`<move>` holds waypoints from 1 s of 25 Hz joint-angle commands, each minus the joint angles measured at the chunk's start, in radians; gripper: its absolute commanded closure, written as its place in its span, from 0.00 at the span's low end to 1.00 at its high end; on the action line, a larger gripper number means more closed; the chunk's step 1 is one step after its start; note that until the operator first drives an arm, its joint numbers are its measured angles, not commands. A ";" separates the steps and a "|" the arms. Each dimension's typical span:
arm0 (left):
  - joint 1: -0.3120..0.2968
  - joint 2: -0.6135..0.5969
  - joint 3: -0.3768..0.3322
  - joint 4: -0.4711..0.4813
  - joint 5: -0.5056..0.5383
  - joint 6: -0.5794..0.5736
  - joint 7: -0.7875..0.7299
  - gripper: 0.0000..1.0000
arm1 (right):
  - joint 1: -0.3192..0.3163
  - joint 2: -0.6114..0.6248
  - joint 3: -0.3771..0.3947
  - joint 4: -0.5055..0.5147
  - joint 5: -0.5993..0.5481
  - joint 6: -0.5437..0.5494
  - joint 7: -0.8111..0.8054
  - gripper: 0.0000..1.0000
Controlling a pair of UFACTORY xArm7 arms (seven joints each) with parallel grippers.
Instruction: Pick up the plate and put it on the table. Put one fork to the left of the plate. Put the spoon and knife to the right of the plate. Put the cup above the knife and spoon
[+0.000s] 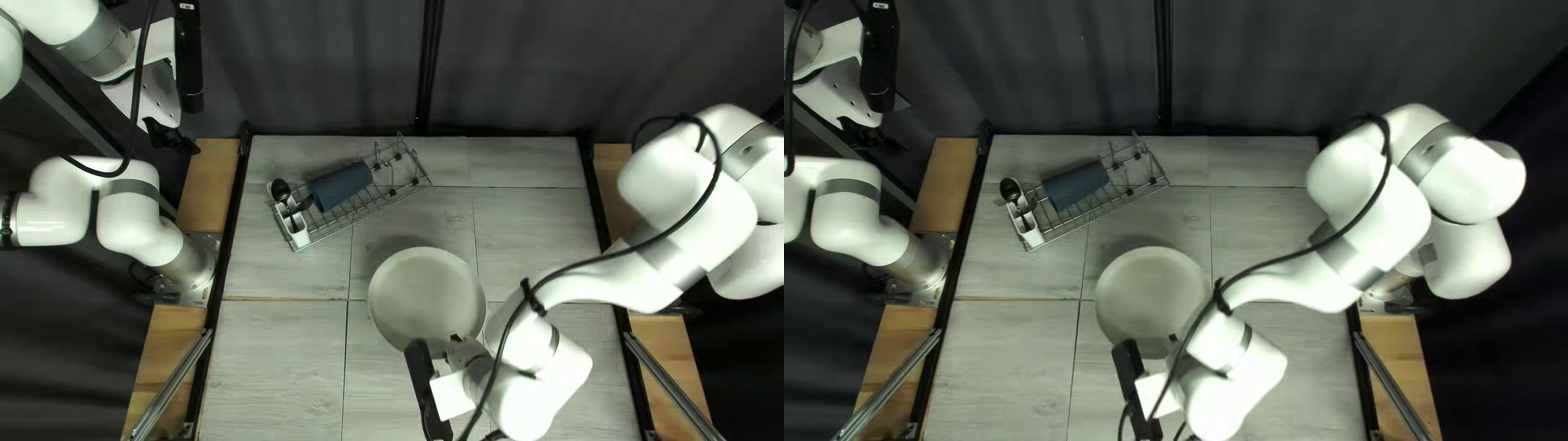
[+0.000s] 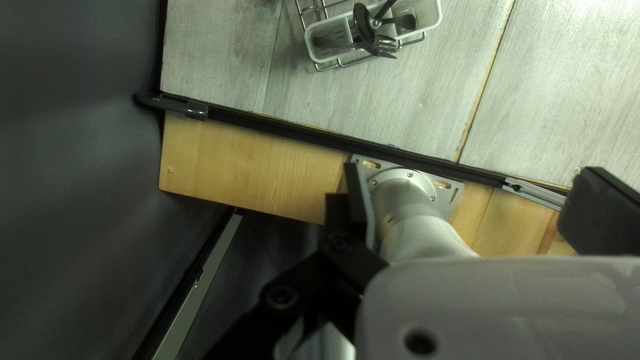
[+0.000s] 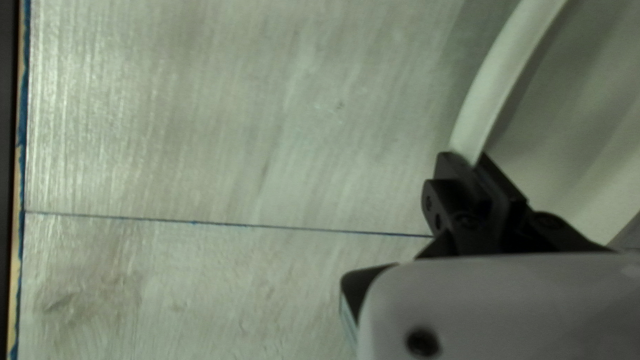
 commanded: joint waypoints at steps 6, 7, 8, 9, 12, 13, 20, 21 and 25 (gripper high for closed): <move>0.000 0.000 0.000 0.000 0.000 0.000 0.000 0.00 | 0.035 0.100 -0.022 0.051 -0.042 -0.003 0.011 1.00; 0.000 0.000 0.000 0.000 0.000 0.000 0.000 0.00 | 0.035 0.103 -0.022 0.052 -0.042 -0.003 0.010 1.00; 0.000 0.000 0.000 0.000 0.000 0.000 0.000 0.00 | 0.036 0.110 -0.023 0.061 -0.042 0.000 0.004 1.00; 0.000 0.000 0.000 0.000 0.000 0.000 0.000 0.00 | 0.036 0.114 -0.024 0.069 -0.040 0.004 -0.001 0.93; 0.000 0.000 0.000 0.000 0.000 0.000 0.000 0.00 | 0.033 0.119 -0.023 0.090 -0.031 0.017 -0.017 0.00; 0.000 0.000 0.000 0.000 0.000 0.000 0.000 0.00 | 0.029 0.110 -0.019 0.092 -0.024 0.022 -0.026 0.00; 0.000 0.000 0.000 0.000 0.000 0.000 0.000 0.00 | -0.042 -0.019 0.009 0.023 0.036 -0.006 -0.095 0.00; 0.000 0.000 0.000 0.000 0.000 0.000 0.000 0.00 | -0.070 -0.053 0.013 0.004 0.058 -0.017 -0.126 0.00; 0.000 0.000 0.000 0.000 0.000 0.000 0.000 0.00 | -0.171 -0.171 0.012 -0.072 0.124 -0.080 -0.255 0.00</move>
